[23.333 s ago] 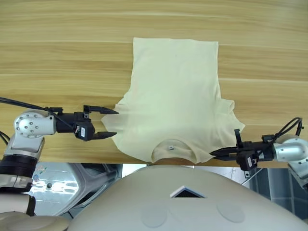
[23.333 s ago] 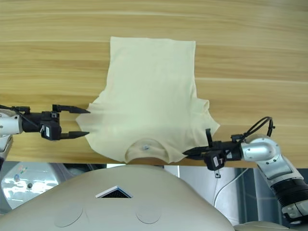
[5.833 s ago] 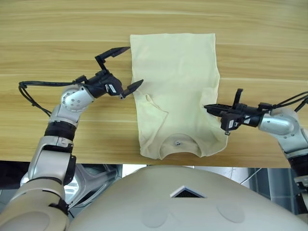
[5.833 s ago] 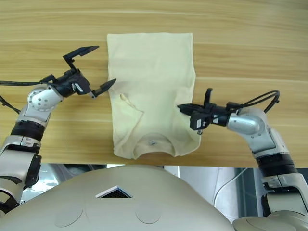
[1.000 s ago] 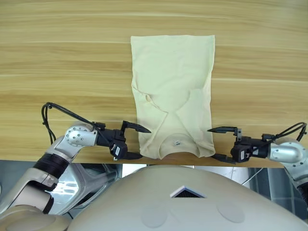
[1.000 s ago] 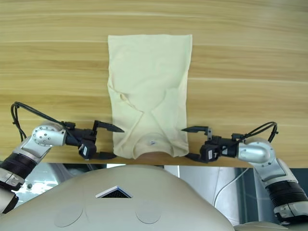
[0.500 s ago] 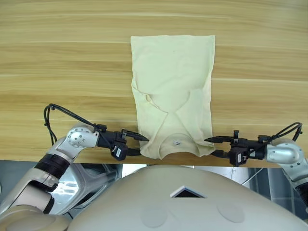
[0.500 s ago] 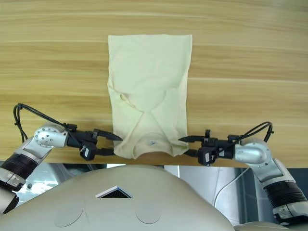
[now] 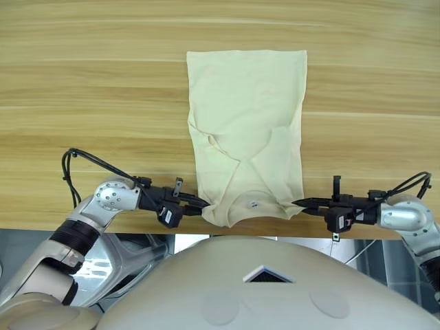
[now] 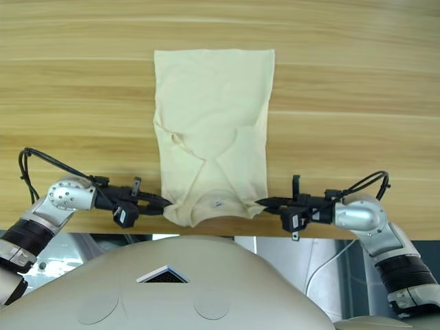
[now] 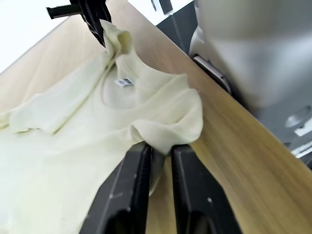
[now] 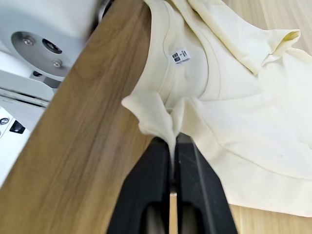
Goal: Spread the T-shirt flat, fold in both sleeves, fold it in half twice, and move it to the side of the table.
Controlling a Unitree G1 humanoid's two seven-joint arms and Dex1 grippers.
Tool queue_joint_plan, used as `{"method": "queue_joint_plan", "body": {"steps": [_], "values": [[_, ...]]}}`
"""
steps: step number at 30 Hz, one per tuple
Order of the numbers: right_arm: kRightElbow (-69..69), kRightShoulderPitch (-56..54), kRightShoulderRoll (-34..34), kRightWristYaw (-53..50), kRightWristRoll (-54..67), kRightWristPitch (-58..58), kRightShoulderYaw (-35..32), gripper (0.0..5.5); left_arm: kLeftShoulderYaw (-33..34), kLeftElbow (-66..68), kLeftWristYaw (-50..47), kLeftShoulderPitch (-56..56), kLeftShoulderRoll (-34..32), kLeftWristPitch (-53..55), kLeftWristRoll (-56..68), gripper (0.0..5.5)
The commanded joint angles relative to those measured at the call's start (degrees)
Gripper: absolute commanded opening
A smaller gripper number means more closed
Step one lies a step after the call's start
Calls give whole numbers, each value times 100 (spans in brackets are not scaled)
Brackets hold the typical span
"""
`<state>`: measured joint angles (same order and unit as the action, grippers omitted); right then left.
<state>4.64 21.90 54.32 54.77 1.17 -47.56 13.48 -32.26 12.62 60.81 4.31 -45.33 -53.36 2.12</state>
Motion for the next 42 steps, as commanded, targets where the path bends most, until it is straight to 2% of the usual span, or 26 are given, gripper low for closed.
{"method": "queue_joint_plan", "body": {"steps": [1,9,13,15,26,42], "values": [[16,-110,-23,-17,74,11,13,0,62,-2,29,-129,21,45,125,76],[-14,-143,10,36,101,-60,92,0,83,-59,65,-150,-3,63,301,76],[-75,-117,25,30,119,-38,91,0,61,-127,113,-132,-38,80,368,14],[-84,-120,20,28,116,-26,93,0,61,-157,145,-117,-53,98,389,2],[-174,-25,107,93,212,-121,118,0,70,-346,218,2,-160,109,491,2],[-877,732,951,466,1510,-1024,104,0,452,-1239,569,609,-947,-211,1970,2]]}}
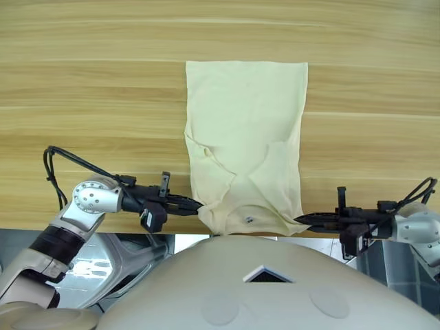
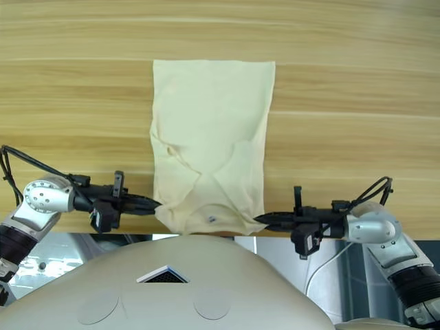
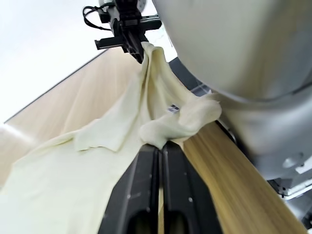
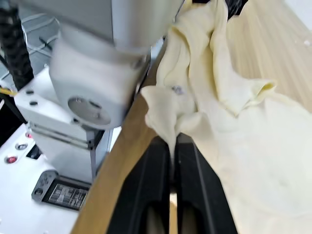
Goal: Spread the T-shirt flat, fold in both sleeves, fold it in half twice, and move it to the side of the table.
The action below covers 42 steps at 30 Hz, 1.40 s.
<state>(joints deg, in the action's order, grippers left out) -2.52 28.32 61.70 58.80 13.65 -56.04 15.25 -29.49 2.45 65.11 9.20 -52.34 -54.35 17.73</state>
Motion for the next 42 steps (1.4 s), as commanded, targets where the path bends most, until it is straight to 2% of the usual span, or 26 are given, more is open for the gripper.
{"method": "queue_joint_plan", "body": {"steps": [1,9,12,18,26,32,38,42], "values": [[-198,133,252,70,329,-237,-76,0,217,-293,189,189,-308,-138,572,2],[-286,130,335,-11,648,-443,-189,0,588,-739,638,454,-504,-192,1700,2],[-293,-130,131,-183,693,-189,-337,0,921,-605,533,276,-244,-6,1819,2],[-311,-800,-370,-609,880,458,-710,0,1661,-155,-186,-477,694,552,1647,2],[-165,-2039,-1234,-1285,788,1770,-1136,0,1973,937,-759,-1580,1695,933,510,2],[767,-3240,-1980,-2100,-571,2655,-1062,0,1843,2746,-1129,-2582,2247,703,-869,2],[1918,-4076,-2557,-2838,-2179,2937,-598,0,1741,5127,-2216,-3771,2584,395,-2260,2],[2724,-4483,-2895,-3193,-2818,2863,-292,0,1464,6120,-3612,-4388,2710,428,-3323,2]]}}
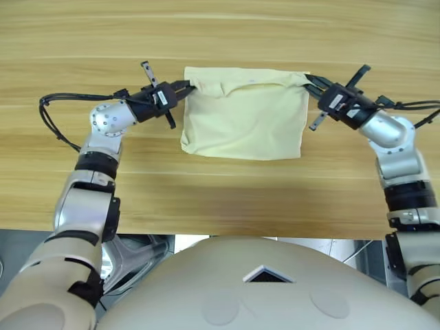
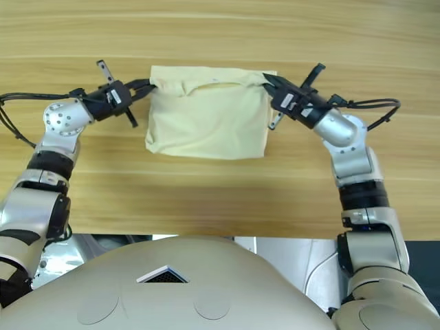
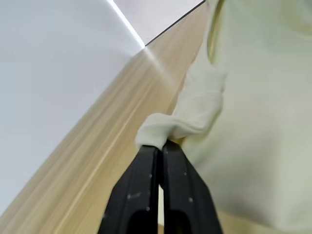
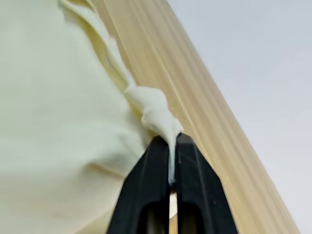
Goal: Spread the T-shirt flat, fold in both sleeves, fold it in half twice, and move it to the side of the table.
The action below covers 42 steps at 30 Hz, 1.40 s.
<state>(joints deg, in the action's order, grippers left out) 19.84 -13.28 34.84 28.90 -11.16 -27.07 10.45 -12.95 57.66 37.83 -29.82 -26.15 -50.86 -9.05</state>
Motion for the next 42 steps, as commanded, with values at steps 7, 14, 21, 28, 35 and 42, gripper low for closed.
{"method": "queue_joint_plan", "body": {"steps": [7,14,21,28,35,42], "values": [[1744,-945,-539,-700,-766,-74,318,0,-32,1209,-1748,-987,324,-48,-771,2],[2445,-1238,-698,-1008,-849,103,296,0,-38,1260,-2018,-1064,480,-405,-902,2],[2402,-1224,-721,-1208,-801,221,244,0,-290,1394,-2359,-1144,625,-300,-1333,2],[1842,-1010,-617,-1172,-650,399,-8,0,-559,1522,-2960,-1408,631,2,-1827,2],[2608,-1374,-867,-1386,-988,548,218,0,-867,1857,-3596,-1678,828,939,-2307,2],[3652,-1841,-1234,-1703,-1202,544,464,0,-967,2039,-3680,-1644,1134,1650,-2438,2]]}}
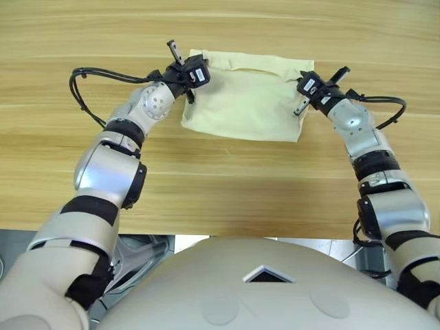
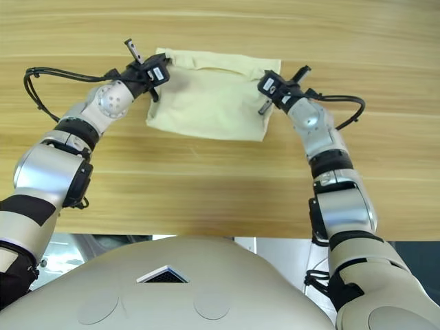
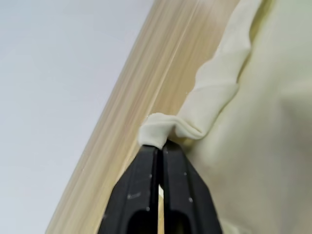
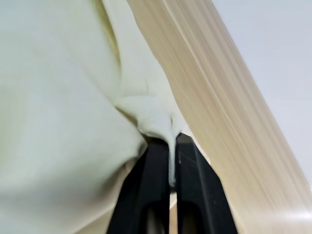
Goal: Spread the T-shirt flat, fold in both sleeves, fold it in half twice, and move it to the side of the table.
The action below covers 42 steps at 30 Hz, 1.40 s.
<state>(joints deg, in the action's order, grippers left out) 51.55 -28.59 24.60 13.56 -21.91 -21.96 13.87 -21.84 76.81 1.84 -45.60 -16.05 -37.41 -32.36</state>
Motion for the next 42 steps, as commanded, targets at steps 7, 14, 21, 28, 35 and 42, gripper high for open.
{"method": "queue_joint_plan", "body": {"steps": [7,14,21,28,35,42], "values": [[1083,-464,-511,-226,-78,-61,171,0,54,223,252,91,356,815,31,2],[1161,-424,-564,257,609,-288,-281,84,1158,230,1388,197,496,1353,1176,89],[1281,-594,-615,945,1584,-168,-1047,215,2332,174,2016,57,464,1767,2225,210],[1661,-830,-642,997,1939,73,-1471,339,3235,137,2145,-123,397,2085,2944,322],[2106,-1043,-647,609,2371,300,-2128,459,4287,124,1754,-219,348,2331,3756,429],[2218,-1172,-569,1352,3687,564,-3480,540,5118,33,2388,-18,244,2033,4545,531]]}}
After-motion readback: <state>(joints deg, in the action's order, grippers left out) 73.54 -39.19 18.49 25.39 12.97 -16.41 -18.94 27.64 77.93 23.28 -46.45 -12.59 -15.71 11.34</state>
